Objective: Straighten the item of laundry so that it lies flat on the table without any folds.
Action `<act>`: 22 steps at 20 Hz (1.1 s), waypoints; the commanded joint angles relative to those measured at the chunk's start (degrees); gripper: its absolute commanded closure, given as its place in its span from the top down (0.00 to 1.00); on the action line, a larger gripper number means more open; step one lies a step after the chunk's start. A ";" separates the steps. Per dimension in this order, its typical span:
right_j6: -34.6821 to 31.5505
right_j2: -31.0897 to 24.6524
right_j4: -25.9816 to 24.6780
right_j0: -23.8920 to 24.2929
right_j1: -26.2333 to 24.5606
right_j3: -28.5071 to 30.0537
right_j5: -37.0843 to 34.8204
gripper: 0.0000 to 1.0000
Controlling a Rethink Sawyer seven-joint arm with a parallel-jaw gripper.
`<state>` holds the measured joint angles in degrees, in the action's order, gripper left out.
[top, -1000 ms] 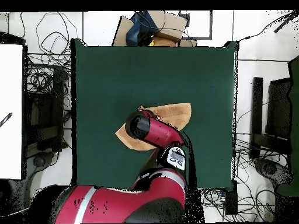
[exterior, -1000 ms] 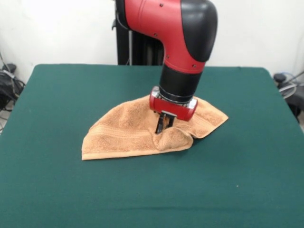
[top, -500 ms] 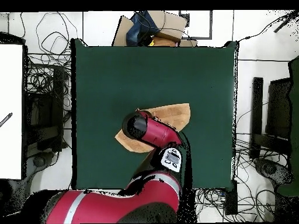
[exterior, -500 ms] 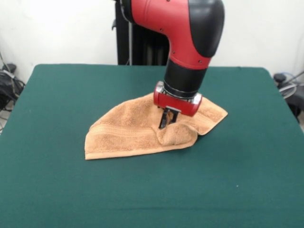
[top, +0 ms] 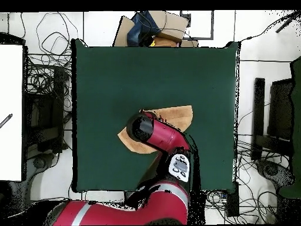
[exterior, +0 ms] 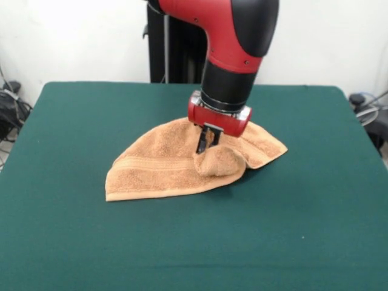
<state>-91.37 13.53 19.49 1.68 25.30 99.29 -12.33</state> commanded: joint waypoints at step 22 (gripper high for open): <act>-14.18 -1.87 2.28 0.90 4.21 6.93 -4.83 0.00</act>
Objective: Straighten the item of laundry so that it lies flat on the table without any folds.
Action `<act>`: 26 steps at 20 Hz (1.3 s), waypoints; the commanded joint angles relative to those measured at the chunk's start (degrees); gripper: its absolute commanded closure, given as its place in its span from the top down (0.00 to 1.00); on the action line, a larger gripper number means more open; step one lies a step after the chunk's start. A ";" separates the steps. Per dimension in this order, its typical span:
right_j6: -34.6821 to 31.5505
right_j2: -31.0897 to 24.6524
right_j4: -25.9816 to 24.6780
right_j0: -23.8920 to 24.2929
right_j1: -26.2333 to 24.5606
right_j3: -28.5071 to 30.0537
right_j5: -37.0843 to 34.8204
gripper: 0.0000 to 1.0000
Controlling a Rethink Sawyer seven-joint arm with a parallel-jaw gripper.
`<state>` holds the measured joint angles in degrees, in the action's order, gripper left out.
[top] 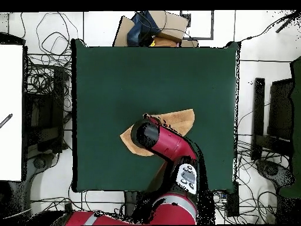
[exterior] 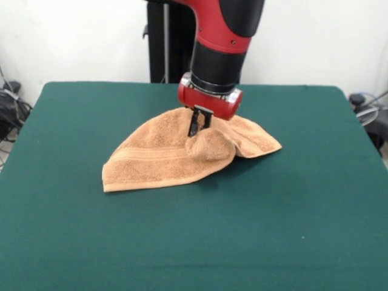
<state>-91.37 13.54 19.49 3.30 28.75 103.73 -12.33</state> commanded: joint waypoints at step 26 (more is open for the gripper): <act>-14.30 2.65 1.09 -3.96 1.11 -4.17 -17.81 0.00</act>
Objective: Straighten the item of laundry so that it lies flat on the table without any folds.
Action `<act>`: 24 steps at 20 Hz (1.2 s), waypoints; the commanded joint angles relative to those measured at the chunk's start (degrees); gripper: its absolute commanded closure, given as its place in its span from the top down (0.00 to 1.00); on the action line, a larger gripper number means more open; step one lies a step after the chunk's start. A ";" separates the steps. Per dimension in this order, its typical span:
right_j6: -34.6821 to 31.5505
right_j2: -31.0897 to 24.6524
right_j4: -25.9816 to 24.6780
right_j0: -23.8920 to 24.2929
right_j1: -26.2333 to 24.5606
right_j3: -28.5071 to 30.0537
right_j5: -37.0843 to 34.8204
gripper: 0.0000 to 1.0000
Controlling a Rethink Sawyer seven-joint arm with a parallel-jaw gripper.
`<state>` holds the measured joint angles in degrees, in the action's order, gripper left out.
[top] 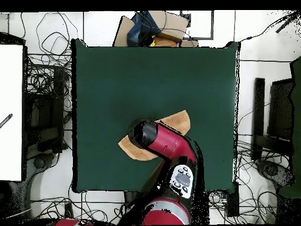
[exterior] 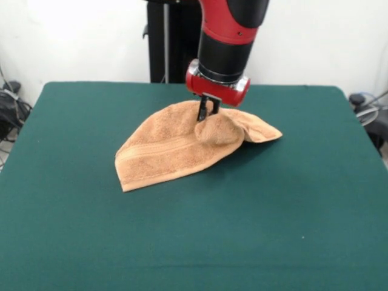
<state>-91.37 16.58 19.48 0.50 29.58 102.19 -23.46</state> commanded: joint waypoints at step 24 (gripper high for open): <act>-11.66 -3.09 1.58 1.44 0.55 -2.00 -2.79 1.00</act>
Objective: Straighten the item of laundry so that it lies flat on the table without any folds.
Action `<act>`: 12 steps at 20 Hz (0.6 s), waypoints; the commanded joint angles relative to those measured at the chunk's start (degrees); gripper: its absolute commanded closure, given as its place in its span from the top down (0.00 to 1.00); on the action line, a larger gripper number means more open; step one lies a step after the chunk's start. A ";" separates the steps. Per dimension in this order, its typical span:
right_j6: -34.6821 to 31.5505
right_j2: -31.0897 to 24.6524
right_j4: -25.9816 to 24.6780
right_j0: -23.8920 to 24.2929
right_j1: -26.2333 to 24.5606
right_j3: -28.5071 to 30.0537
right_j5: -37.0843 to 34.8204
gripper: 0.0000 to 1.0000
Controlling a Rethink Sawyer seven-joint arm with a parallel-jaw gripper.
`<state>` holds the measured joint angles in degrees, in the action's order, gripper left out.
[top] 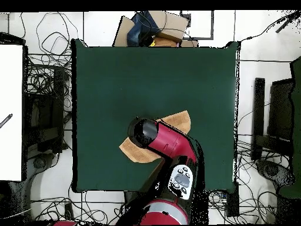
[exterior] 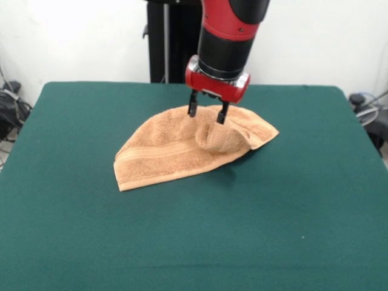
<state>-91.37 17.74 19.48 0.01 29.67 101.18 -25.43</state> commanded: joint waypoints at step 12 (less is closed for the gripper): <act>-7.56 -12.02 1.10 9.61 -13.97 -6.98 7.98 1.00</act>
<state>-91.37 16.31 19.53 5.40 24.73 99.37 -23.64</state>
